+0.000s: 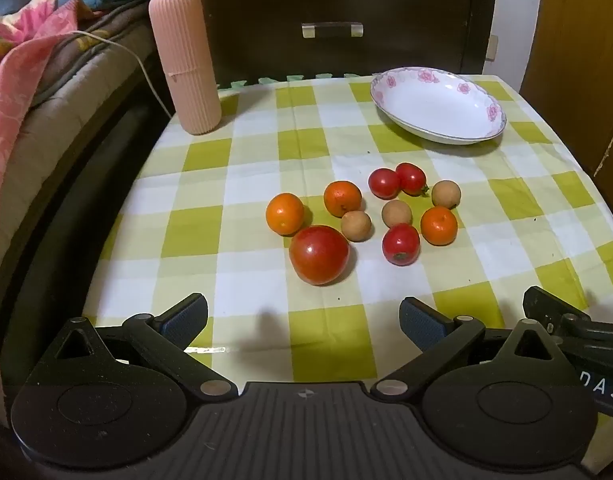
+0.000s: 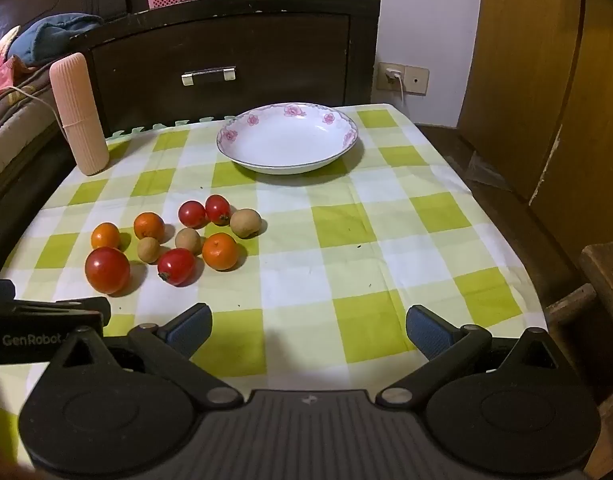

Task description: Organize fruits

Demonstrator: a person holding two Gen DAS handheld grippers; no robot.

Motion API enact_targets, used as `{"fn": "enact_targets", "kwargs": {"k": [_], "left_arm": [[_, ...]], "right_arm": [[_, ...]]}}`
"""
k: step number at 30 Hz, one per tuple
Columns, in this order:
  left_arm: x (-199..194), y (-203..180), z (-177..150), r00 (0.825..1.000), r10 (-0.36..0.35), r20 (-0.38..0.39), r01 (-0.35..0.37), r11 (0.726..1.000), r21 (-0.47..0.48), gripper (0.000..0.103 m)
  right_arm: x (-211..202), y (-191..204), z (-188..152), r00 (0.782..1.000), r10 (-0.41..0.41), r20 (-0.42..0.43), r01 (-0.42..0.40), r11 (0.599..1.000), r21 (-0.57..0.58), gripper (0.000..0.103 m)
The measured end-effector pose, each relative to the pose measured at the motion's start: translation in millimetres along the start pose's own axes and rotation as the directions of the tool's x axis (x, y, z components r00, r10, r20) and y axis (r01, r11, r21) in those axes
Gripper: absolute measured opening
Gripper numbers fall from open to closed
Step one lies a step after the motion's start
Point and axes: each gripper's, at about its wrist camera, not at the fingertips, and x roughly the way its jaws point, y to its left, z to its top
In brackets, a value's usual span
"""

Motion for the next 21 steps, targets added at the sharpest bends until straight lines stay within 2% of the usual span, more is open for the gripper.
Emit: {"fn": "enact_targets", "kwargs": {"k": [21], "left_arm": [[6.8,0.9,-1.0,1.000,-0.017,-0.025,0.017,1.000,-0.003,0.103]], "right_arm": [[3.7,-0.6,-1.2,1.000,-0.002,-0.018,0.002,1.000,0.001,0.102]]}}
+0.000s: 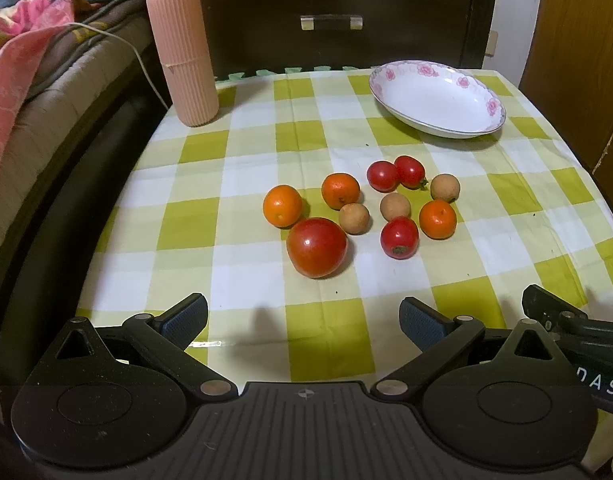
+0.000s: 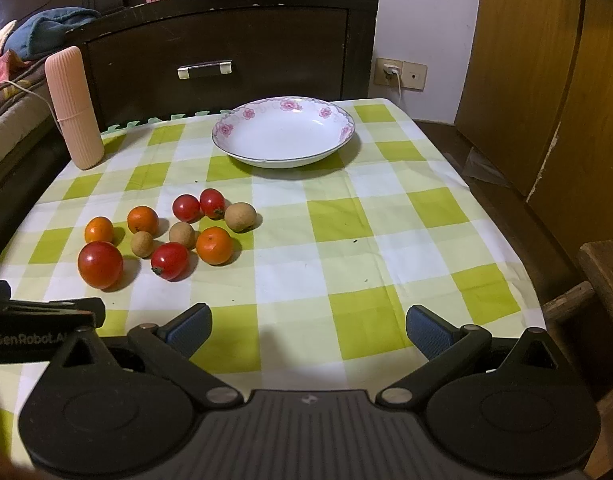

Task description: Organize fruits

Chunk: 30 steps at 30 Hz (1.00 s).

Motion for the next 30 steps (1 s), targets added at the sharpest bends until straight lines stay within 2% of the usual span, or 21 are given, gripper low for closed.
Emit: {"fn": "enact_targets", "kwargs": {"k": [30], "left_arm": [[4.6,-2.4,-4.8,1.000,0.003,-0.023,-0.003,1.000,0.012,0.102]], "right_arm": [[1.6,-1.2,-1.3,1.000,-0.004,-0.006,0.004,1.000,0.001,0.102]]}}
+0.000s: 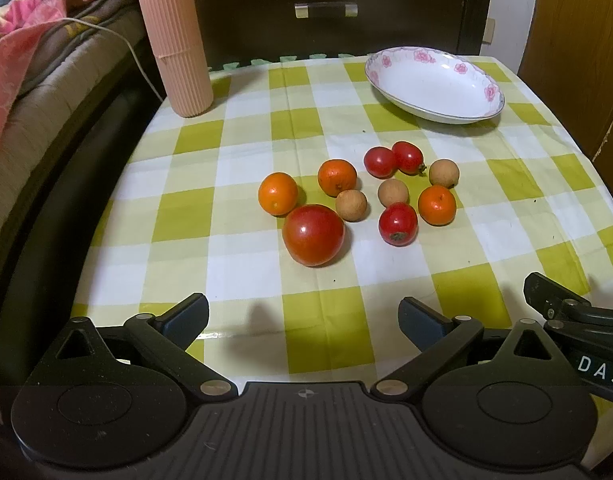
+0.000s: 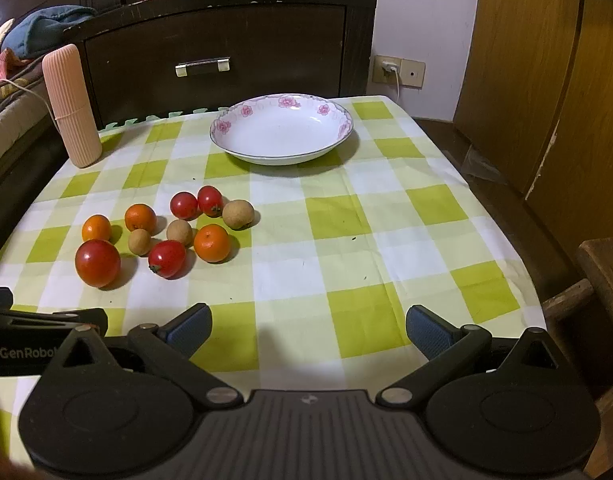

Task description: Organize fruits

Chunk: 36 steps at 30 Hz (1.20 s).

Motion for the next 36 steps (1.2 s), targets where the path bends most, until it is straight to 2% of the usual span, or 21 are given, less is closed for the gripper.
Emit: {"fn": "enact_targets", "kwargs": {"k": [36], "left_arm": [[3.3,-0.1,2.2,0.999,0.008,-0.036,-0.008,1.000,-0.007,0.100]], "right_arm": [[5.6,3.5,-2.2,1.000,0.002,-0.026,-0.002,1.000,0.000,0.102]]}}
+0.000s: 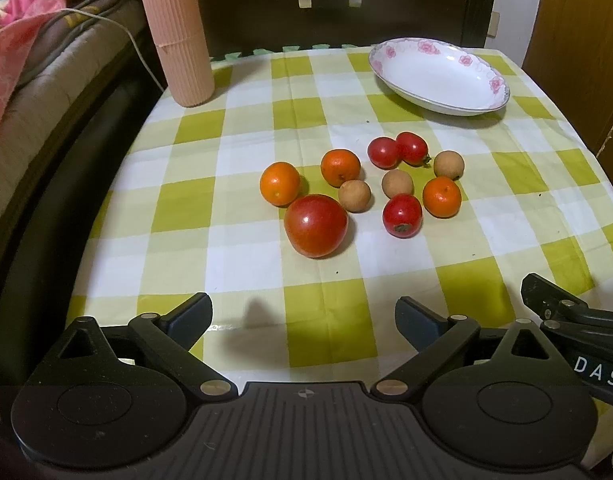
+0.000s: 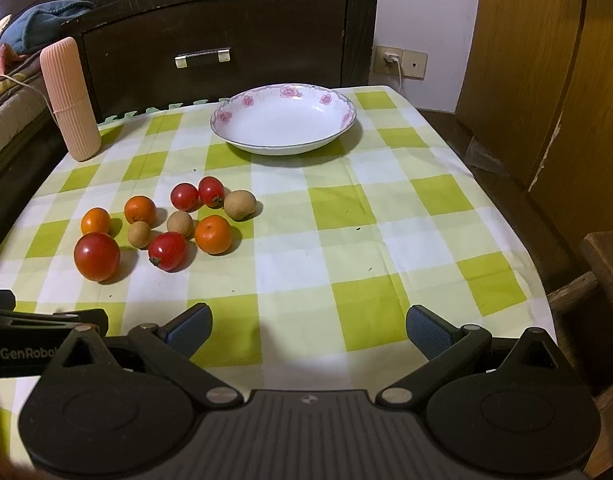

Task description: Organize fruits

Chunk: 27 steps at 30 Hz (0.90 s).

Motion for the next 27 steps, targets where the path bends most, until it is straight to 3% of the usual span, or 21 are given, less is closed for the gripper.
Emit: {"fn": "enact_targets", "kwargs": {"k": [10,16,27], "left_arm": [[6.2,10.1,1.8,1.000,-0.007,-0.022,0.007,0.999,-0.034,0.098],[4.9,23.1,6.3,1.000,-0.004,0.017,0.005,0.998,-0.063,0.100],[17.6,28.8,15.4,1.000,0.006,-0.014,-0.007,0.998,-0.065,0.099]], "right_arm": [[5.7,8.3,5.2,0.999,0.032,-0.011,-0.032,0.999,-0.039,0.102],[8.7,16.0,15.9,0.995,0.104,0.010,-0.103,0.991,-0.081,0.102],[35.8,22.3,41.3,0.974,0.228,-0.014,-0.227,0.964,-0.140,0.094]]}}
